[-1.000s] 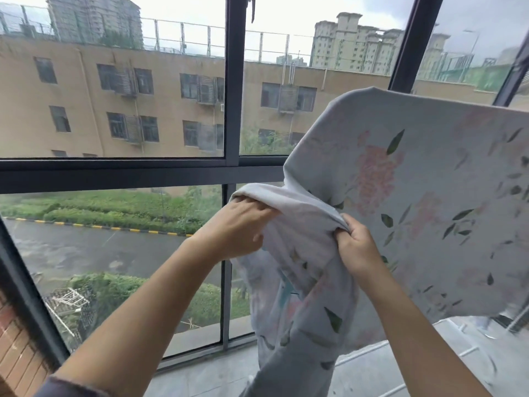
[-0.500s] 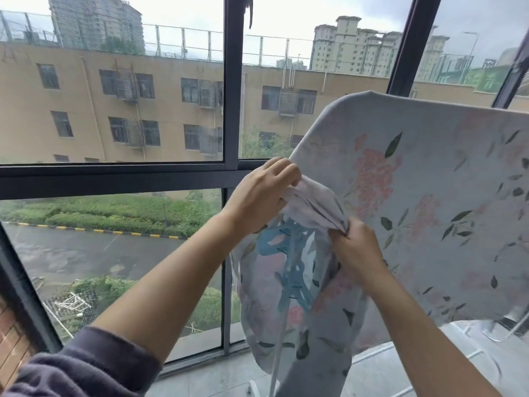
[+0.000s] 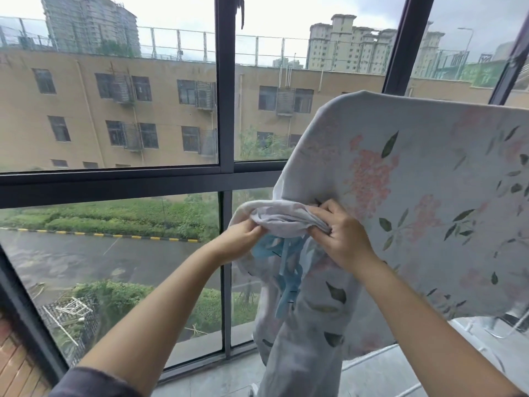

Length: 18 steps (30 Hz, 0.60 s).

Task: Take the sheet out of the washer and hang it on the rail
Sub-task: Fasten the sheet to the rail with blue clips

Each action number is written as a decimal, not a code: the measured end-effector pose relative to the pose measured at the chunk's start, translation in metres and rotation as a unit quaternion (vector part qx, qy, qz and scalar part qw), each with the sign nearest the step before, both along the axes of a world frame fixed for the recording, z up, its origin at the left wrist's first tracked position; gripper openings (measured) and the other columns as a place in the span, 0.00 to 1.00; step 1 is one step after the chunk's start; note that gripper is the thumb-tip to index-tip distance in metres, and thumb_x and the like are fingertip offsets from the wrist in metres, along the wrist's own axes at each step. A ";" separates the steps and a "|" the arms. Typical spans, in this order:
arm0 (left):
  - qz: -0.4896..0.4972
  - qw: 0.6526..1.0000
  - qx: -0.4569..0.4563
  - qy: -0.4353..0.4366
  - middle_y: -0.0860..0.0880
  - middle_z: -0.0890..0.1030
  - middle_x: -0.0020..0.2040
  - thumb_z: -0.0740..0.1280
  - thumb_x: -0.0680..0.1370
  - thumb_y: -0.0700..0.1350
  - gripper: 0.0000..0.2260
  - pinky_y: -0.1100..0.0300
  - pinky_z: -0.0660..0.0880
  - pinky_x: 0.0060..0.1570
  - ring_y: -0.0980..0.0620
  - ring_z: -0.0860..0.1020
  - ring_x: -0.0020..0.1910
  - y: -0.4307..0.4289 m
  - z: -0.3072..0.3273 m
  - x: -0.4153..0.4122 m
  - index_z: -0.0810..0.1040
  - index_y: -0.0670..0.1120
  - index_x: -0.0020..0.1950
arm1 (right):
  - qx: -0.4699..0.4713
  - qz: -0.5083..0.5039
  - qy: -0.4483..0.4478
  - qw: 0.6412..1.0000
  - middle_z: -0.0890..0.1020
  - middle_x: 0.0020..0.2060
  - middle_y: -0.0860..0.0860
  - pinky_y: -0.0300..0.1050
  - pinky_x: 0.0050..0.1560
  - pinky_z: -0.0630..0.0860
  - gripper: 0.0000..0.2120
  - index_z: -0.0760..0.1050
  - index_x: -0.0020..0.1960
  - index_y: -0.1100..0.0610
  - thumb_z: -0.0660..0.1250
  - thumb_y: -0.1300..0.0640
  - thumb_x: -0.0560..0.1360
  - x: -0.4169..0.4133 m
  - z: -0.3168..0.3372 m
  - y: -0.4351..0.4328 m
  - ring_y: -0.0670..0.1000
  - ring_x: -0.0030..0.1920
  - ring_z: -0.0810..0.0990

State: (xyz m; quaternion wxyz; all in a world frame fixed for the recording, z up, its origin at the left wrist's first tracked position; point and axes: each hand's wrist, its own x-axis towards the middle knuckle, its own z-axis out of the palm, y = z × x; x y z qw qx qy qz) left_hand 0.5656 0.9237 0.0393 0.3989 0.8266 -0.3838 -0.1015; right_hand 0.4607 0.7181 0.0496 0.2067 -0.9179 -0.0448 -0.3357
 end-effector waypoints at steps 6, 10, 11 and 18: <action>0.184 0.969 0.100 -0.133 0.52 0.69 0.64 0.63 0.63 0.73 0.42 0.49 0.74 0.57 0.52 0.72 0.61 -0.019 -0.020 -0.038 0.62 0.49 0.68 | -0.081 -0.147 -0.086 0.982 0.74 0.41 0.49 0.44 0.26 0.71 0.08 0.82 0.50 0.50 0.70 0.55 0.72 0.012 0.000 0.010 0.54 0.32 0.76; 0.222 0.956 0.111 -0.155 0.49 0.72 0.53 0.68 0.67 0.64 0.29 0.57 0.71 0.44 0.49 0.74 0.52 -0.030 -0.023 -0.050 0.66 0.46 0.58 | -0.065 -0.155 -0.089 0.982 0.75 0.41 0.50 0.42 0.27 0.69 0.07 0.82 0.49 0.52 0.70 0.56 0.72 0.016 0.001 0.012 0.56 0.33 0.76; 0.224 0.956 0.094 -0.162 0.48 0.73 0.51 0.69 0.68 0.60 0.26 0.58 0.70 0.42 0.49 0.75 0.49 -0.027 -0.022 -0.049 0.68 0.45 0.55 | -0.061 -0.154 -0.087 0.982 0.76 0.42 0.51 0.42 0.28 0.69 0.07 0.82 0.49 0.52 0.69 0.56 0.72 0.017 0.001 0.012 0.57 0.33 0.76; 0.164 0.964 -0.003 -0.209 0.49 0.82 0.45 0.72 0.71 0.49 0.15 0.56 0.76 0.43 0.50 0.79 0.43 0.019 -0.017 -0.045 0.77 0.46 0.56 | 0.064 -0.133 -0.070 0.987 0.78 0.51 0.54 0.43 0.40 0.72 0.10 0.81 0.54 0.56 0.67 0.58 0.74 0.026 0.000 0.002 0.58 0.44 0.78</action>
